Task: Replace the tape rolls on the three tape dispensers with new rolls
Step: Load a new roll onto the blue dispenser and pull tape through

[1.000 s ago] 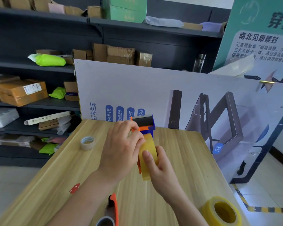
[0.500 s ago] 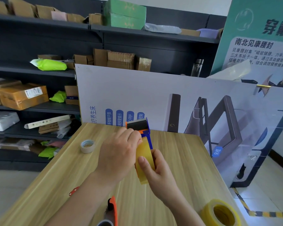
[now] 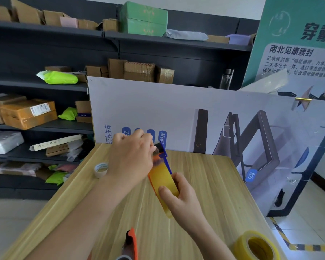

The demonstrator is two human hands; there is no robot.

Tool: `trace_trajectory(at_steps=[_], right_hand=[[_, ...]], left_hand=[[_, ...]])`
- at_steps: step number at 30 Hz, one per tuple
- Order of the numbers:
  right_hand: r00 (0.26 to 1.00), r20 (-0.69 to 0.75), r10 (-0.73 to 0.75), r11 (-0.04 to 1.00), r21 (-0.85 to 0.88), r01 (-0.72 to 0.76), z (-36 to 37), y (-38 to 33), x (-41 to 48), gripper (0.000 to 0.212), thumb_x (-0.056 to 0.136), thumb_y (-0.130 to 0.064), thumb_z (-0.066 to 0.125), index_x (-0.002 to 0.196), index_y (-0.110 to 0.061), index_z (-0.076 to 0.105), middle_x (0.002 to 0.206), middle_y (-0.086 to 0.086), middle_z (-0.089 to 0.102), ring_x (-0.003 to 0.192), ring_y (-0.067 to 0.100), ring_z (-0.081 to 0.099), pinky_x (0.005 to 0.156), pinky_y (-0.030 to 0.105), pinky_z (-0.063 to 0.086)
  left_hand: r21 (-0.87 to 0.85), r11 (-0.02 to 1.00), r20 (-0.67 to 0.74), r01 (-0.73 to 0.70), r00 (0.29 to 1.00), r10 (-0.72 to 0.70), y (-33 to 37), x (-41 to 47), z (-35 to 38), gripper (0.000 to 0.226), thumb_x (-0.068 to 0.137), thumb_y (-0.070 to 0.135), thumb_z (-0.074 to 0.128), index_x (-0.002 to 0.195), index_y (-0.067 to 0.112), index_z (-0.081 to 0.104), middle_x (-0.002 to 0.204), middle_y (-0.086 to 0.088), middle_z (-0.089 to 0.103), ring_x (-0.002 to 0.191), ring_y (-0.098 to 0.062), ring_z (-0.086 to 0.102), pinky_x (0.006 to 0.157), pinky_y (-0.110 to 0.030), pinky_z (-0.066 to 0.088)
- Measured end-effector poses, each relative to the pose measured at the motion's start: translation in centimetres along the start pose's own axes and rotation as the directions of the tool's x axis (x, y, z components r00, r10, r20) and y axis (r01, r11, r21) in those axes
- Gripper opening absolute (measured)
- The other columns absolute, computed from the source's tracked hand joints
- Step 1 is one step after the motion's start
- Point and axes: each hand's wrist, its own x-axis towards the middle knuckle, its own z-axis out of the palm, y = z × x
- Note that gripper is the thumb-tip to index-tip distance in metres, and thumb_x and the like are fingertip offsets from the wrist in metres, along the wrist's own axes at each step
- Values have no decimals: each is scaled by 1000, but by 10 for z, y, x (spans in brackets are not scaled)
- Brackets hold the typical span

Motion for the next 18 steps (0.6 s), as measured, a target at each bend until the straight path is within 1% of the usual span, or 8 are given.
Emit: trace_trajectory(at_steps=[3, 7, 9, 11, 13, 14, 16, 18], right_hand=[[999, 50, 2, 1000, 8, -2, 1, -2, 0, 22, 71, -28, 58, 83, -11, 51, 62, -10, 44, 55, 7, 41, 50, 21, 37], [997, 75, 20, 1000, 3, -21, 3, -2, 2, 34, 67, -24, 54, 90, 0, 49, 67, -2, 42, 59, 12, 38, 54, 26, 34], [992, 106, 62, 998, 11, -63, 2, -2, 1, 37, 66, -24, 53, 93, 1, 48, 70, -1, 41, 61, 12, 37, 54, 23, 34], [981, 127, 146, 986, 59, -155, 3, -1, 2, 32, 73, -30, 57, 94, -6, 52, 72, -3, 46, 62, 11, 44, 56, 17, 37], [968, 100, 231, 964, 110, -242, 5, 1, 3, 21, 88, -44, 62, 93, -24, 59, 76, -9, 60, 66, 5, 58, 59, 12, 44], [965, 77, 250, 960, 114, -257, 6, 3, 4, 20, 88, -50, 61, 92, -30, 61, 80, -10, 65, 68, 2, 62, 60, 13, 47], [966, 26, 258, 960, 100, -260, 8, 9, 7, 25, 85, -51, 64, 91, -27, 64, 83, -5, 69, 70, 3, 64, 61, 17, 50], [967, 17, 255, 961, 103, -256, 7, 10, 10, 24, 83, -47, 70, 92, -25, 64, 82, -4, 68, 70, 6, 64, 62, 19, 50]], left_hand=[[19, 1000, 6, 2, 1000, -2, -6, 7, 3, 16, 90, 19, 59, 74, 17, 55, 71, 3, 59, 60, -22, 52, 71, -41, 40], [-58, 997, 18, 55, 998, -54, -14, 13, 8, 15, 96, 20, 52, 82, 15, 55, 75, 2, 63, 61, -19, 47, 73, -34, 32], [-101, 992, 34, 76, 997, -73, -18, 15, 9, 15, 97, 21, 50, 85, 13, 55, 71, 2, 60, 57, -18, 43, 73, -31, 31], [-135, 988, 76, 74, 995, -64, -19, 15, 10, 16, 98, 22, 48, 87, 14, 55, 66, 6, 55, 56, -18, 42, 74, -30, 32], [-160, 985, 138, 58, 990, -36, -19, 15, 11, 15, 99, 24, 45, 87, 17, 51, 66, 7, 57, 59, -19, 49, 71, -31, 36], [-175, 982, 174, 64, 984, -33, -20, 15, 12, 16, 99, 26, 44, 86, 19, 48, 68, 6, 60, 63, -20, 53, 68, -31, 37], [-235, 960, 254, 153, 963, -92, -26, 17, 14, 17, 99, 26, 45, 82, 22, 47, 73, 6, 66, 69, -18, 60, 63, -34, 44], [-317, 901, 317, 295, 929, -192, -37, 22, 14, 19, 97, 24, 48, 79, 20, 52, 72, 7, 69, 68, -15, 64, 67, -38, 52]])
